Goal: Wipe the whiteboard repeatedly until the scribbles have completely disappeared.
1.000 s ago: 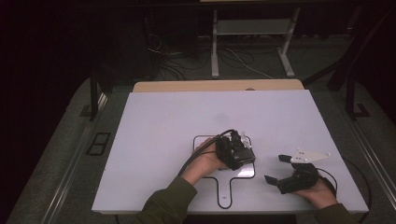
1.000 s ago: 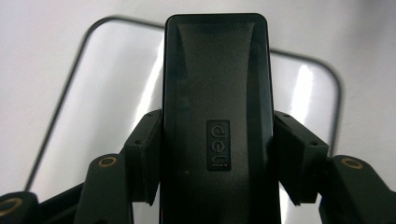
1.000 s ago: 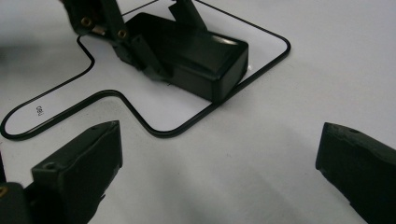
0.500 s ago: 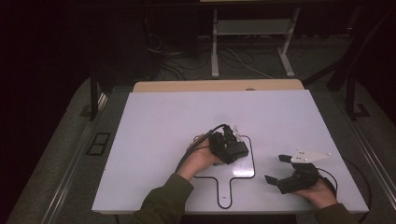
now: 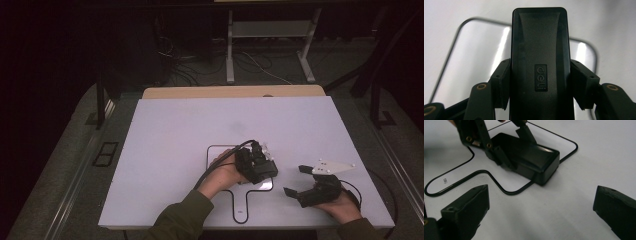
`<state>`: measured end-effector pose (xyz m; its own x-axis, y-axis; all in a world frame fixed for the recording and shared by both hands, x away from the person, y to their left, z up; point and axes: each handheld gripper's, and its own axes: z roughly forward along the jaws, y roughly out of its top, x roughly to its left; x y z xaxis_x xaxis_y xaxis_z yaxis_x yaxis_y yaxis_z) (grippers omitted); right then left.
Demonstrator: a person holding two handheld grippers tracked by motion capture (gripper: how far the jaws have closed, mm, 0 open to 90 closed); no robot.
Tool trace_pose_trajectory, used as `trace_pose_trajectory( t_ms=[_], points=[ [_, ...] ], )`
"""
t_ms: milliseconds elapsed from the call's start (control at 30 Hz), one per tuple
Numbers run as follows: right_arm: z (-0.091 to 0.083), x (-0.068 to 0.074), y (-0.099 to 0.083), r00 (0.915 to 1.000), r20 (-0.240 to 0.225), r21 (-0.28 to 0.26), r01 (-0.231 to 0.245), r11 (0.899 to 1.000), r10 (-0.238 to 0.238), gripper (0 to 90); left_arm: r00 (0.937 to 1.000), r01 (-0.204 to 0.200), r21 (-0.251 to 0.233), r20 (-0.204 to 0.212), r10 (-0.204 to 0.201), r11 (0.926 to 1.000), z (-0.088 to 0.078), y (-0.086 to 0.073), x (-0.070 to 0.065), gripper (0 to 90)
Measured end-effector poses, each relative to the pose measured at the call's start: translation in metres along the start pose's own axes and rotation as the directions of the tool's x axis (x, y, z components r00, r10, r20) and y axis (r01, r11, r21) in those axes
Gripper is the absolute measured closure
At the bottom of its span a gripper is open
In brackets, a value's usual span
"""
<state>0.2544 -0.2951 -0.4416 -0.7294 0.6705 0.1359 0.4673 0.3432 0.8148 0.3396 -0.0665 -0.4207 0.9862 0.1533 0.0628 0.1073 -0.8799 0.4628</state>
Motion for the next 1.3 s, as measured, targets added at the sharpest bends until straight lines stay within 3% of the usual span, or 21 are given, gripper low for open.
trace_pose_trajectory(
  t_ms=[100, 200, 367, 467, 533, 633, 767, 833, 933, 1100, 1167, 1300],
  points=[
    [-0.001, 0.000, 0.000, 1.0000, 0.004, -0.004, 0.003, 1.000, -0.003, 0.0, 1.0000, 0.004, -0.001, -0.004, -0.004, 1.0000, 0.001, 0.001, 0.003, 38.8],
    [-0.001, 0.001, 0.000, 1.0000, 0.001, 0.006, -0.009, 1.000, 0.009, 0.0, 0.9980, 0.052, -0.016, -0.034, -0.053, 0.9985, 0.000, -0.005, 0.014, 38.8],
    [0.000, 0.000, 0.000, 1.0000, 0.003, -0.001, 0.002, 1.000, -0.002, 0.0, 0.9891, 0.113, 0.021, -0.097, -0.111, 0.9933, -0.011, -0.023, 0.038, 38.8],
    [0.000, 0.000, 0.000, 1.0000, 0.002, 0.002, 0.001, 1.000, -0.001, 0.0, 0.9855, 0.144, 0.005, -0.091, -0.143, 0.9896, -0.012, -0.028, 0.041, 38.9],
    [0.000, 0.000, 0.000, 1.0000, 0.003, 0.001, 0.005, 1.000, -0.005, 0.0, 0.9897, 0.115, 0.010, -0.087, -0.113, 0.9934, -0.010, -0.023, 0.036, 38.8],
    [0.000, 0.000, 0.000, 1.0000, 0.004, -0.001, 0.001, 1.000, -0.001, 0.0, 0.9967, 0.066, 0.006, -0.046, -0.066, 0.9978, -0.005, -0.011, 0.021, 38.8],
    [-0.002, 0.000, 0.000, 1.0000, 0.010, -0.004, -0.001, 1.000, 0.001, 0.0, 0.9994, 0.009, 0.003, -0.034, -0.009, 0.9999, 0.001, 0.001, 0.001, 38.8],
    [-0.003, 0.000, 0.000, 0.9999, 0.010, -0.012, 0.002, 1.000, -0.002, 0.0, 0.9991, 0.028, -0.004, -0.030, -0.029, 0.9996, 0.002, 0.002, 0.000, 38.9],
    [-0.003, -0.001, 0.000, 0.9999, 0.011, -0.012, 0.001, 1.000, -0.001, 0.0, 0.9983, 0.042, -0.018, -0.040, -0.043, 0.9989, 0.002, -0.001, 0.009, 38.9],
    [-0.003, -0.001, 0.000, 0.9999, 0.011, -0.010, 0.001, 1.000, 0.000, 0.0, 0.9928, 0.085, 0.002, -0.086, -0.084, 0.9964, -0.004, -0.012, 0.027, 38.9],
    [-0.002, -0.001, 0.000, 0.9999, 0.012, -0.007, -0.001, 1.000, 0.001, 0.0, 0.9934, 0.080, 0.003, -0.082, -0.080, 0.9968, -0.005, -0.014, 0.027, 38.9],
    [-0.002, -0.001, 0.000, 0.9999, 0.011, -0.006, -0.002, 1.000, 0.002, 0.0, 0.9973, 0.060, -0.003, -0.043, -0.060, 0.9982, -0.001, -0.006, 0.012, 38.9]
  ],
)
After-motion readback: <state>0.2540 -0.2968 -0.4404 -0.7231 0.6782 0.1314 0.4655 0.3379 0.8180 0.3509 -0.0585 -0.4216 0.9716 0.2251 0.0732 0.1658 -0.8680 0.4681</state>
